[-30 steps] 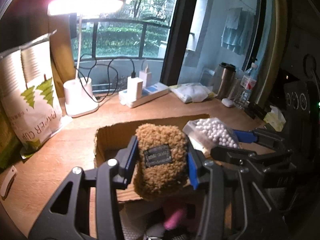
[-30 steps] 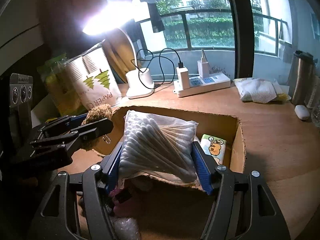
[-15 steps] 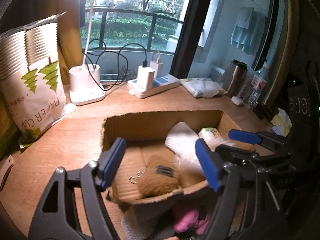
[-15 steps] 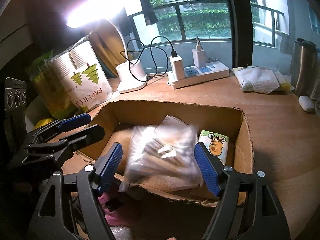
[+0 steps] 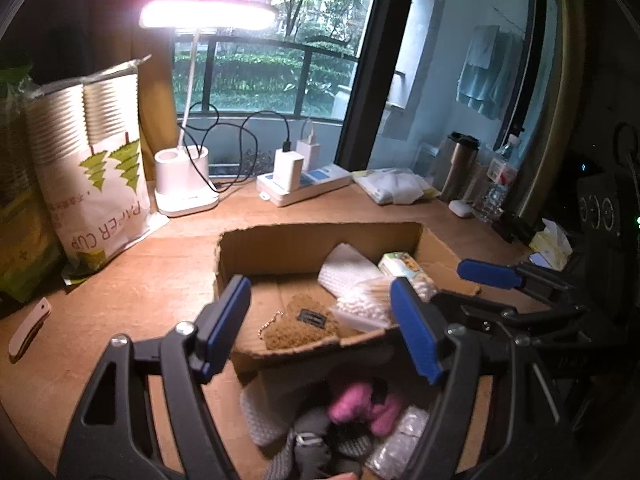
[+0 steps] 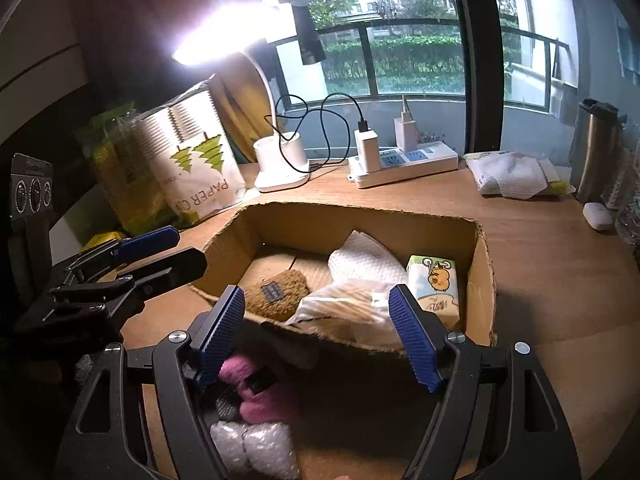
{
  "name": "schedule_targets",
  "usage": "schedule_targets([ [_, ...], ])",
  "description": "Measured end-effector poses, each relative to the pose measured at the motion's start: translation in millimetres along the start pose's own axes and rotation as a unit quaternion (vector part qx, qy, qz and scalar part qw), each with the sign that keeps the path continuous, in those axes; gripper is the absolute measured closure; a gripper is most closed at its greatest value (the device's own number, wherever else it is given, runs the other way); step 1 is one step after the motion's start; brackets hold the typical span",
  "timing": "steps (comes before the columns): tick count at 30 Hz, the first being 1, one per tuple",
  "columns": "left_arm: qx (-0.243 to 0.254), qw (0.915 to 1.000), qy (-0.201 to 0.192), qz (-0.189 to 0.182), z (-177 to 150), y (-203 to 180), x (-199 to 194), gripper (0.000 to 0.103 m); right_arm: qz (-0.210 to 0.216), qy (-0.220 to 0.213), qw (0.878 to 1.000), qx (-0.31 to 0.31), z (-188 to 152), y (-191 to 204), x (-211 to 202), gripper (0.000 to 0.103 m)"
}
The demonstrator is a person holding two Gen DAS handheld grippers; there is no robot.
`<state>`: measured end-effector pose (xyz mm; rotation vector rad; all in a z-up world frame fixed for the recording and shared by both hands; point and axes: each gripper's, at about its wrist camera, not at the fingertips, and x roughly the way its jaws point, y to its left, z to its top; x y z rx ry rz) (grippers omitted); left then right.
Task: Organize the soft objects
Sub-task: 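Move the right tool back to the pile and grasp the bubble-wrap rolls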
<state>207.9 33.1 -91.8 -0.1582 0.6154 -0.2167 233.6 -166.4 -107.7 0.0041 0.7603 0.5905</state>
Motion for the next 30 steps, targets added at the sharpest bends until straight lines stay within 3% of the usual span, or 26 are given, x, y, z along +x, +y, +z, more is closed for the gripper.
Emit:
schedule_targets([
  [14, -0.008, 0.9998, 0.008, 0.016, -40, -9, -31, 0.029, 0.009, 0.008, 1.000, -0.003, -38, 12, -20, 0.025],
  [30, -0.021, 0.9978, 0.047, 0.042, -84, -7, -34, 0.029, 0.036, 0.045, 0.998, -0.008, -81, 22, -6, 0.025],
])
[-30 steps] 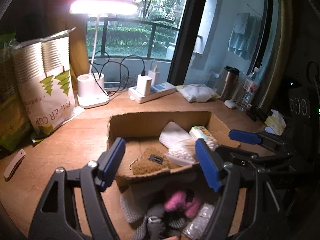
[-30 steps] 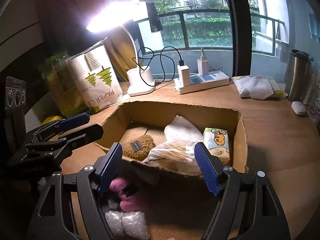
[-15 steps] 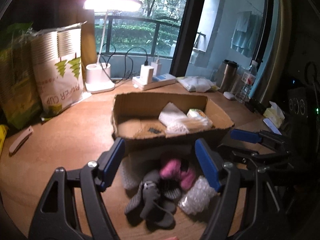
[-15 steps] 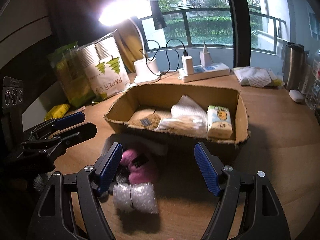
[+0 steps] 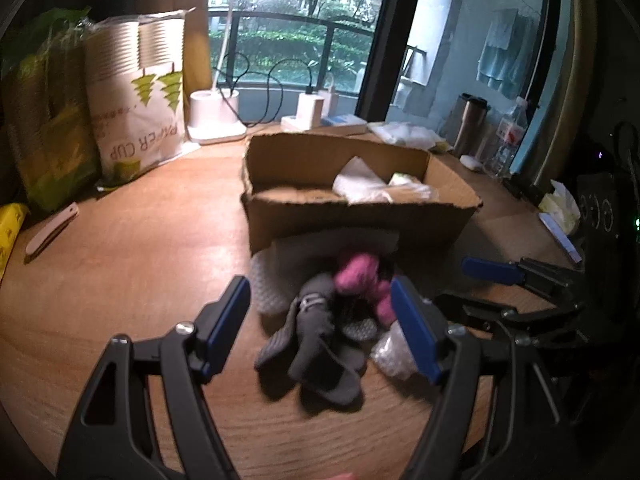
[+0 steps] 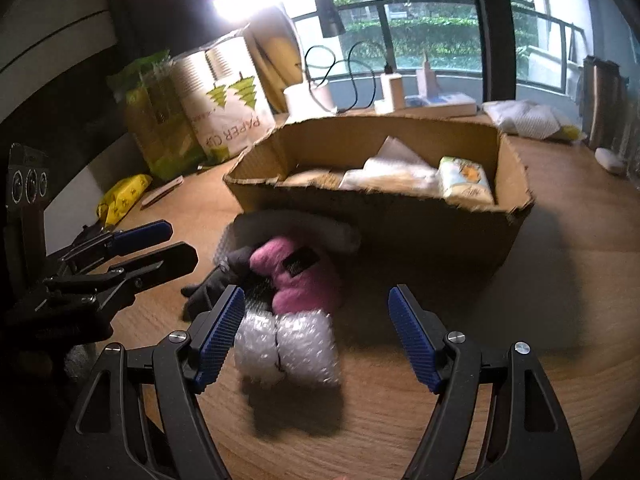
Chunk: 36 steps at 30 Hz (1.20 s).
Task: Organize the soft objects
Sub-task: 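Move the right tool back to the pile and grasp the bubble-wrap rolls, then lift bubble wrap with the right tool while the left tool grasps pink plush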
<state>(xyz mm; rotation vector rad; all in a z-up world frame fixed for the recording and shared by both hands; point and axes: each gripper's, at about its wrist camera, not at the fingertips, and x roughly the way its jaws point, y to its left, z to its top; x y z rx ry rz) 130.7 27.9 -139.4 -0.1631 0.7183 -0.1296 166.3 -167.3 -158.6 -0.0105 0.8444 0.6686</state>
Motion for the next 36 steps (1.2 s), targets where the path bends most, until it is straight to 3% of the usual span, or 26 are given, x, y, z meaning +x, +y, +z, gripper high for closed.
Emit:
schedule_targets([
  [13, -0.011, 0.9995, 0.018, 0.023, -13, 6, 2, 0.029, 0.009, 0.054, 0.998, -0.030, -18, 19, 33, 0.026],
  [16, -0.007, 0.9994, 0.020, 0.026, -12, 3, 3, 0.029, 0.009, 0.057, 0.998, -0.033, -21, 18, 36, 0.038],
  [26, 0.018, 0.9989, 0.033, 0.030, -6, -28, 15, 0.029, 0.029, 0.033, 0.999, -0.025, -26, -3, 16, 0.041],
  [36, 0.045, 0.9971, 0.053, 0.029, 4, -68, 44, 0.029, 0.011, 0.010, 1.000, 0.011, -32, -57, -11, 0.041],
])
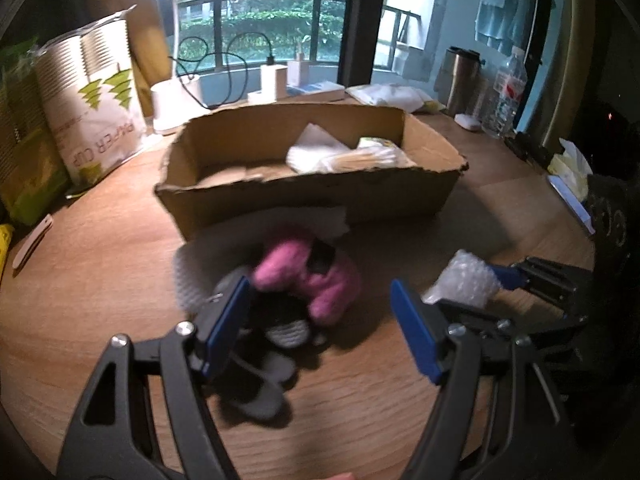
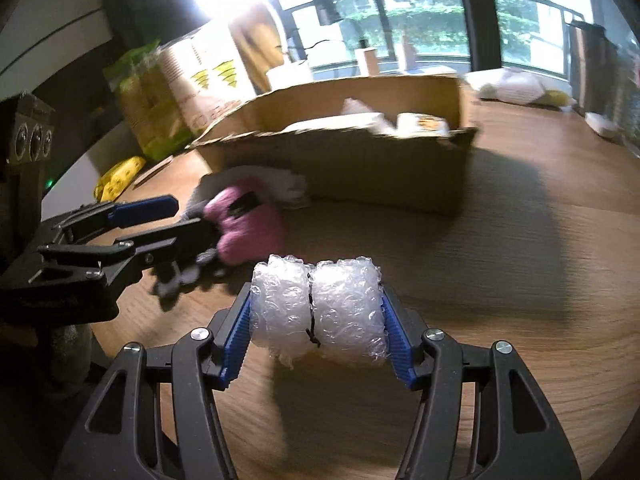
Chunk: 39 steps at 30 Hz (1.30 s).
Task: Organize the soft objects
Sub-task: 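Lift bubble wrap with the right tool while the left tool grasps pink plush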
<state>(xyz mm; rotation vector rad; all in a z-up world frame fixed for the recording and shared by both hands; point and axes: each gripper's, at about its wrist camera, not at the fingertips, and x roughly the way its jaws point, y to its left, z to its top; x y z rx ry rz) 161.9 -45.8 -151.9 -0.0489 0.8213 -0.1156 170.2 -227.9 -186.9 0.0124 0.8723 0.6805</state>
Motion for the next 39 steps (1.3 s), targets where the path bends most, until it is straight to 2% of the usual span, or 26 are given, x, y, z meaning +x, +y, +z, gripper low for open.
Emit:
schedule_targets([
  [9, 0.010, 0.9995, 0.017, 0.026, 13, -17, 25, 0.029, 0.009, -0.012, 1.000, 0.024, 2, -31, -11, 0.041],
  [13, 0.004, 0.9988, 0.022, 0.045, 16, -16, 35, 0.029, -0.015, -0.012, 1.000, 0.009, 3, -34, -16, 0.041],
  [20, 0.002, 0.9973, 0.023, 0.069, 19, -16, 43, 0.029, -0.031, -0.013, 0.999, -0.006, 7, -42, -20, 0.041],
  [26, -0.008, 0.9951, 0.032, 0.093, 21, -9, 53, 0.028, -0.016, -0.012, 1.000, 0.003, 14, -52, -15, 0.041],
  [30, 0.005, 0.9955, 0.043, 0.084, 21, -18, 60, 0.028, 0.001, -0.009, 1.000, 0.005, 15, -55, -12, 0.041],
  [33, 0.028, 0.9943, 0.072, 0.075, 16, -31, 72, 0.028, 0.011, -0.012, 1.000, 0.008, 15, -57, -13, 0.041],
  [39, 0.048, 0.9943, 0.071, 0.063, 14, -52, 74, 0.030, 0.019, -0.024, 0.999, 0.015, 14, -59, -17, 0.041],
])
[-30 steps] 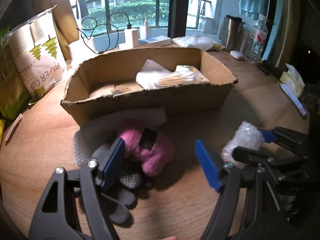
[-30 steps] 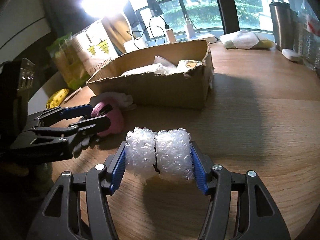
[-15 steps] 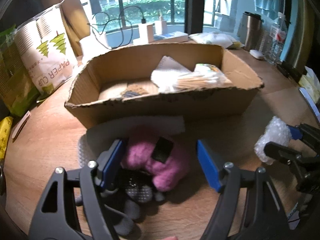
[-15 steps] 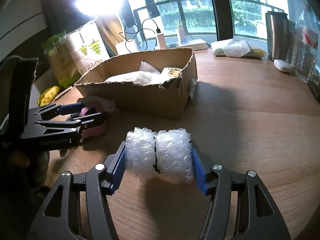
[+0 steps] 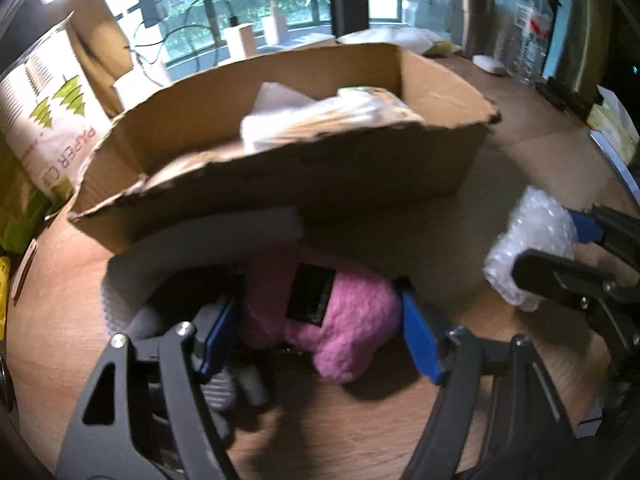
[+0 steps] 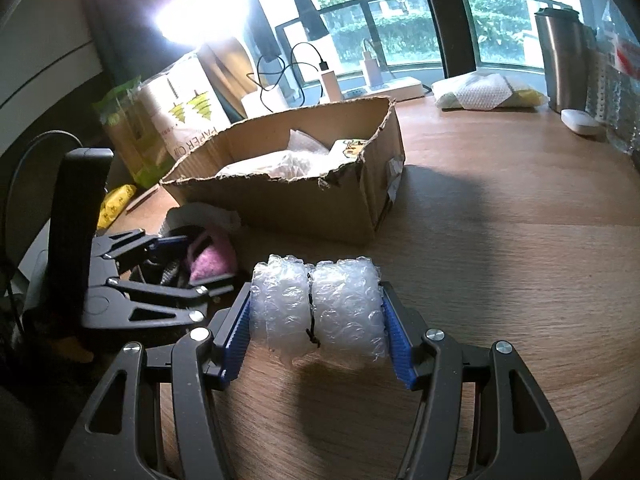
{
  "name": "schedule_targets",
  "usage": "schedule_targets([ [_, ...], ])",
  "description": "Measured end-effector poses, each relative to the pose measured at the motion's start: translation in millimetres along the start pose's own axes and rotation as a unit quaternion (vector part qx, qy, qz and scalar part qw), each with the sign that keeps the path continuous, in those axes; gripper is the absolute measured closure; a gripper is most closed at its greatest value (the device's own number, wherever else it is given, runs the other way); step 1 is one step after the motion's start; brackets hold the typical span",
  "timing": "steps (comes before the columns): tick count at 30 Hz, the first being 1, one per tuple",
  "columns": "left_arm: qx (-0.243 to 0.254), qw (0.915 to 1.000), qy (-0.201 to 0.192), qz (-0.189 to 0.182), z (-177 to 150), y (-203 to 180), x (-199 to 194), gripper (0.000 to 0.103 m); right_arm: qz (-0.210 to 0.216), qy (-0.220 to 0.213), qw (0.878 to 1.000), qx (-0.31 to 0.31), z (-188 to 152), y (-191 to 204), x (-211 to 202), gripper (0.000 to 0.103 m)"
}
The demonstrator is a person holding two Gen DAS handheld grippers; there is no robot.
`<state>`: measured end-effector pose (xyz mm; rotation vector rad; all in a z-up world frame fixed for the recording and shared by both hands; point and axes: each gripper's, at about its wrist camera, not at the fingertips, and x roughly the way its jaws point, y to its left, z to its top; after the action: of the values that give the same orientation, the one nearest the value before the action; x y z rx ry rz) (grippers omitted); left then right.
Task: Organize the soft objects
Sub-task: 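Lift bubble wrap with the right tool while the left tool grasps pink plush, then drop bubble wrap into box with right tool while left tool drops pink plush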
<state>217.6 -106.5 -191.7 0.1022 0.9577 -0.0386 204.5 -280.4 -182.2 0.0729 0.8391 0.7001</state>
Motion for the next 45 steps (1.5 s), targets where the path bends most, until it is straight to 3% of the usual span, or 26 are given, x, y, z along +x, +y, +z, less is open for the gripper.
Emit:
schedule_targets([
  [7, 0.030, 0.9994, -0.006, -0.016, -1, -26, -7, 0.040, 0.005, -0.004, 1.000, 0.004, 0, -1, -1, 0.041],
  [19, 0.037, 0.9979, -0.035, -0.039, 2, -32, -31, 0.041, 0.004, -0.017, 1.000, 0.019, 0, -6, -6, 0.041],
  [30, 0.020, 0.9960, -0.065, -0.058, 6, -10, -52, 0.041, 0.004, -0.033, 0.999, 0.031, 2, -9, -14, 0.041],
  [45, -0.006, 0.9880, -0.135, -0.075, 31, 35, -85, 0.041, -0.053, -0.053, 0.997, 0.017, 30, 1, -29, 0.041],
])
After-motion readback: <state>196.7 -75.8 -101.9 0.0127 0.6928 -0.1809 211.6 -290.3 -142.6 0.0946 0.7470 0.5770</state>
